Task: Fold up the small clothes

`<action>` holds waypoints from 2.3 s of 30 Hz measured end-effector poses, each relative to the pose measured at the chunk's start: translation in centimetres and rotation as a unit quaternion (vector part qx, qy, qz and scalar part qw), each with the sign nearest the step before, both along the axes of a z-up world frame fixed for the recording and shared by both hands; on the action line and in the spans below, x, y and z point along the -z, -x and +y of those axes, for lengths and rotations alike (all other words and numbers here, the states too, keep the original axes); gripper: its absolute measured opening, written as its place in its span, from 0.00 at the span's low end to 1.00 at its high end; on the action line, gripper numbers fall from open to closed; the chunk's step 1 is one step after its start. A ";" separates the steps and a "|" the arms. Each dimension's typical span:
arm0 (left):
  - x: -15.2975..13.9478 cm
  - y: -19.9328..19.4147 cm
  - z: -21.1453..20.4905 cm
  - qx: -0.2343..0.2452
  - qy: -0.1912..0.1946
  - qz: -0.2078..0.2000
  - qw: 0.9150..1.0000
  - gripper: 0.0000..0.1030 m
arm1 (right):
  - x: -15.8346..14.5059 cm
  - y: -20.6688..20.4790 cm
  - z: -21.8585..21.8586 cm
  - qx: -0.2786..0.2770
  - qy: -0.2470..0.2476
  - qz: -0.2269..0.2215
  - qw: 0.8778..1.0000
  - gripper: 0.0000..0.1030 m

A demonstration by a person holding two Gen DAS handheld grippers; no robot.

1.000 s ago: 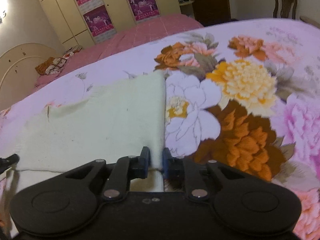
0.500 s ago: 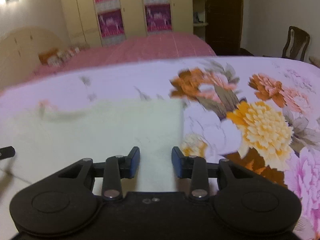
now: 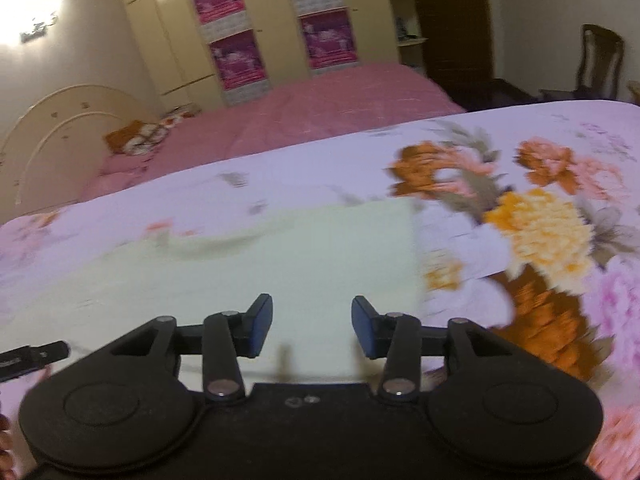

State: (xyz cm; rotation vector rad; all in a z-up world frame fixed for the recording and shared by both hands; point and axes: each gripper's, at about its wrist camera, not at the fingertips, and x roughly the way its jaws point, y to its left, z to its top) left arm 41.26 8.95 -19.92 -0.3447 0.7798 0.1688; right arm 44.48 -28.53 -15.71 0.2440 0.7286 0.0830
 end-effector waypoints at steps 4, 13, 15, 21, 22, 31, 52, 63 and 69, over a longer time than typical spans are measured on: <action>0.3 2.5 4.4 -0.040 0.013 0.009 0.999 0.75 | -0.1 0.8 4.4 -0.037 0.001 0.005 0.999 0.49; 2.0 7.7 15.6 -0.168 0.094 -0.006 0.981 0.74 | 0.7 2.0 13.1 -0.103 -0.008 0.021 0.994 0.51; 2.7 8.1 17.9 -0.196 0.115 -0.016 0.974 0.67 | 0.9 2.0 14.4 -0.114 -0.009 0.024 0.993 0.53; 4.7 6.7 22.5 -0.240 0.163 -0.048 0.956 0.65 | 1.3 1.5 16.7 -0.123 0.002 0.029 0.992 0.55; 5.0 6.4 23.1 -0.247 0.171 -0.057 0.952 0.65 | 1.4 1.4 17.0 -0.122 0.003 0.030 0.992 0.55; 7.0 3.4 27.3 -0.289 0.191 -0.075 0.935 0.05 | 2.1 -0.6 17.9 -0.093 0.020 0.014 0.995 0.55; -1.9 -8.7 -0.1 0.120 0.142 -0.118 0.976 0.04 | 2.2 -1.7 11.3 -0.027 -0.018 0.004 0.999 0.55; -0.8 -11.5 -12.3 0.234 0.082 -0.015 0.969 0.50 | 2.7 2.0 4.0 0.008 -0.030 0.009 0.999 0.57; -3.3 -7.2 -11.5 0.215 0.076 -0.054 0.972 0.79 | 2.9 1.9 4.9 -0.021 -0.052 0.011 0.998 0.57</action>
